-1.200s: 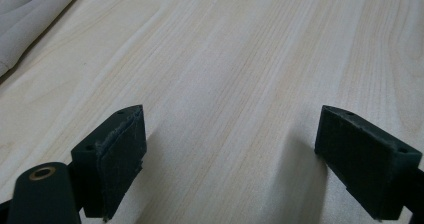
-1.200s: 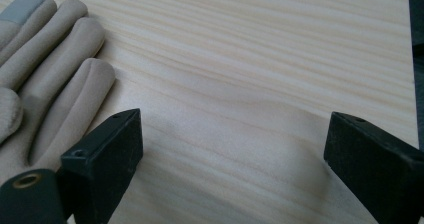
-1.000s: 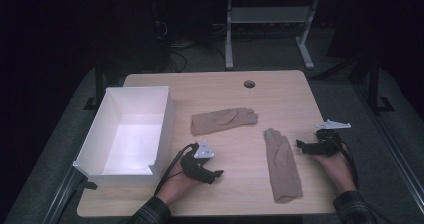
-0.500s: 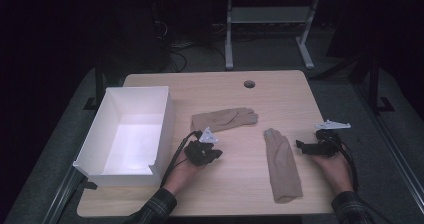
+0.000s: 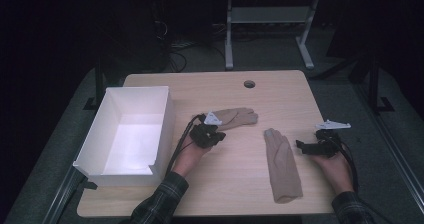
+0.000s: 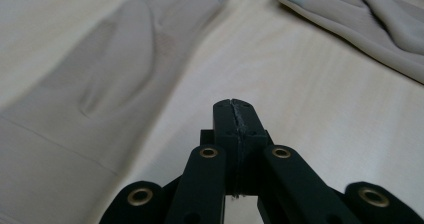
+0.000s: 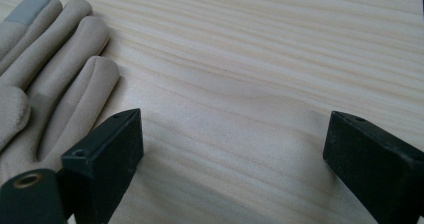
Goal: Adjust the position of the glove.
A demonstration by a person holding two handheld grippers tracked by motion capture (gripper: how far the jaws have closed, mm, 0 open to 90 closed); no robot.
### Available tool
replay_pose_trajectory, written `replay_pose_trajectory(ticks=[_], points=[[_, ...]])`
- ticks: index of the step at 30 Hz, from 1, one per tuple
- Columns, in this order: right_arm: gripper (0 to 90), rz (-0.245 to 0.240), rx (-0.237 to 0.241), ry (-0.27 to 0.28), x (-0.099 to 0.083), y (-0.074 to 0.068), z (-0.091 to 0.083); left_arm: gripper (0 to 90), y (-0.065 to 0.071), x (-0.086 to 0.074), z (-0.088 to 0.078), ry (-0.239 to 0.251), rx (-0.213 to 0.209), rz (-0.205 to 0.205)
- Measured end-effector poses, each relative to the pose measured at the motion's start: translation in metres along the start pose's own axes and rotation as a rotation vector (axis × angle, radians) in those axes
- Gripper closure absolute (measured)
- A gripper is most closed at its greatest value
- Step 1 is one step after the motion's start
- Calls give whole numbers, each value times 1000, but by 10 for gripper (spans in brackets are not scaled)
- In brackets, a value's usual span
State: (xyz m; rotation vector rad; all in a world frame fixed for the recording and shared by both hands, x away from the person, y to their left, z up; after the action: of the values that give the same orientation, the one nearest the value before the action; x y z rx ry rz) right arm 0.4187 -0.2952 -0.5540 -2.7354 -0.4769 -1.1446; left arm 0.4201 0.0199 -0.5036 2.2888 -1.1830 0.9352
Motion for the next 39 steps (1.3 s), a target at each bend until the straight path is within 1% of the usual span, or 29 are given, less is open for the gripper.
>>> replay_pose_trajectory(ticks=[4, 5, 6, 10, 11, 14, 17, 18, 22, 23, 24, 25, 28, 29, 34, 35, 36, 37, 39], points=[[85, -1, 0, 0, 0, 0, 0, 896, -15, 10, 6, 7, 34, -4], [85, 0, 0, 0, 0, 0, 0, 896, -19, 11, 7, 9, 39, -15], [85, -1, 0, 0, 0, 0, 0, 896, -23, 13, 9, 7, 44, -8], [85, 0, 0, 0, 0, 0, 0, 896, -38, 14, 18, 6, 74, -25], [85, 0, 0, 0, 0, 0, 0, 896, -43, 13, 20, 5, 84, -32], [86, 1, 1, 0, 0, 0, 0, 896, -50, 10, 24, 5, 99, -59], [86, -1, 1, 0, 0, 0, 0, 896, -56, 3, 30, -21, 114, -70], [86, 0, 1, 0, 0, 0, 0, 896, -56, 2, 31, -21, 117, -77], [86, -1, 1, 0, 0, 0, 0, 896, -61, -5, 36, -60, 143, -66], [86, -1, 1, 1, 0, 0, 0, 896, -62, -8, 38, -70, 140, -66], [86, 0, 1, 0, 0, 0, 0, 896, -63, -7, 38, -58, 133, -78], [86, -1, 1, 1, 0, 0, 0, 896, -63, -8, 38, -58, 128, -86], [87, -1, 1, 0, 0, 0, 0, 897, -61, -8, 38, -65, 126, -85], [87, -1, 1, 0, 0, 0, 0, 897, -58, -8, 38, -65, 117, -89], [87, -1, 1, 0, 0, 0, 0, 897, -43, -7, 40, -66, 77, -88], [87, -1, 1, 0, 0, 0, 0, 897, -39, -7, 40, -69, 63, -83], [87, -2, 1, 0, 0, 0, 0, 897, -35, -6, 41, -62, 55, -86], [87, -1, 1, 0, 0, 0, 0, 897, -31, -6, 42, -71, 43, -73], [87, -1, 1, -1, 0, 0, 0, 897, -22, -5, 43, -71, 20, -63]])
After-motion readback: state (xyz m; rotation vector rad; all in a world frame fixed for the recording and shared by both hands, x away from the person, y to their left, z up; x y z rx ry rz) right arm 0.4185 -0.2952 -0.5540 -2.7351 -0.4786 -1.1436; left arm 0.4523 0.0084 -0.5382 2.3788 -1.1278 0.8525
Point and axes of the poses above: each handheld gripper's, and its own axes: z roughly forward along the jaws, x roughly out of its top, y roughly to its right, the point moved 10 cm from there along z, roughly forward along the jaws, and after that the axes turned 2 degrees about -x, right-handed, at the moved point
